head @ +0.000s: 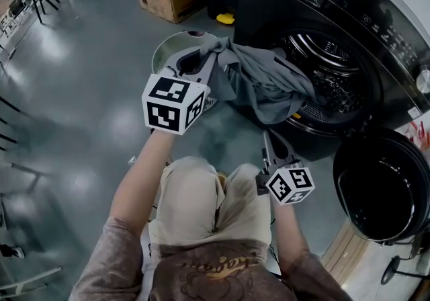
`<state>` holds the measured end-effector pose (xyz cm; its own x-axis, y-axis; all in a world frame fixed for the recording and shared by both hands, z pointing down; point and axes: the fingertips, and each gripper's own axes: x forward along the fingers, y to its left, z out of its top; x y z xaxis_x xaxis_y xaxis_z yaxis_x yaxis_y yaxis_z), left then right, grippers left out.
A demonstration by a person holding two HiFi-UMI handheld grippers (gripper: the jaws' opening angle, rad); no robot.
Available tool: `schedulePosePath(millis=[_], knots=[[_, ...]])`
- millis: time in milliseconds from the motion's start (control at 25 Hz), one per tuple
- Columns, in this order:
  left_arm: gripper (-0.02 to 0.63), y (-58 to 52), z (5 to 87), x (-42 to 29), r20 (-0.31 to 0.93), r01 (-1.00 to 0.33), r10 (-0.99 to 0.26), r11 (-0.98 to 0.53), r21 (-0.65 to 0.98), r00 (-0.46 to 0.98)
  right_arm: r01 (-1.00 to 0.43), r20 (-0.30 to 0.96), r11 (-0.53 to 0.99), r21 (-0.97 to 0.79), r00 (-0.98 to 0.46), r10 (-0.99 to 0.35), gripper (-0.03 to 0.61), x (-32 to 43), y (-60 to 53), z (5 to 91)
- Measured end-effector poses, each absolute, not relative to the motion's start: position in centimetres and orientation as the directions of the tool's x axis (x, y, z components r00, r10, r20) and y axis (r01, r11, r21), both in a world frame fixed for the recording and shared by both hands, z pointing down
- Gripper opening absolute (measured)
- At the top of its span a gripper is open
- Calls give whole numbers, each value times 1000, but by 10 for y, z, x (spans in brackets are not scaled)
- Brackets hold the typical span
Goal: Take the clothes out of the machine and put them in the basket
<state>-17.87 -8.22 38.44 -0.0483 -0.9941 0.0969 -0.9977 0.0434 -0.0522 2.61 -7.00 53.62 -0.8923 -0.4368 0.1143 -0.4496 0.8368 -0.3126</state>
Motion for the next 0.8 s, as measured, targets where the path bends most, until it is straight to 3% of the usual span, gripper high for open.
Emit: schedulePosePath(millis=[440,800], knots=[[55,-99,416,-192,142,-999,-989,41,-1,-41,-470,136,825,-314,-882,-450,-3,26,-74,545],[55,-132,439,-142,167,-995,-981,-99,24,102,-512,142,803,-306,-858,-493,-3,37,-79,546]])
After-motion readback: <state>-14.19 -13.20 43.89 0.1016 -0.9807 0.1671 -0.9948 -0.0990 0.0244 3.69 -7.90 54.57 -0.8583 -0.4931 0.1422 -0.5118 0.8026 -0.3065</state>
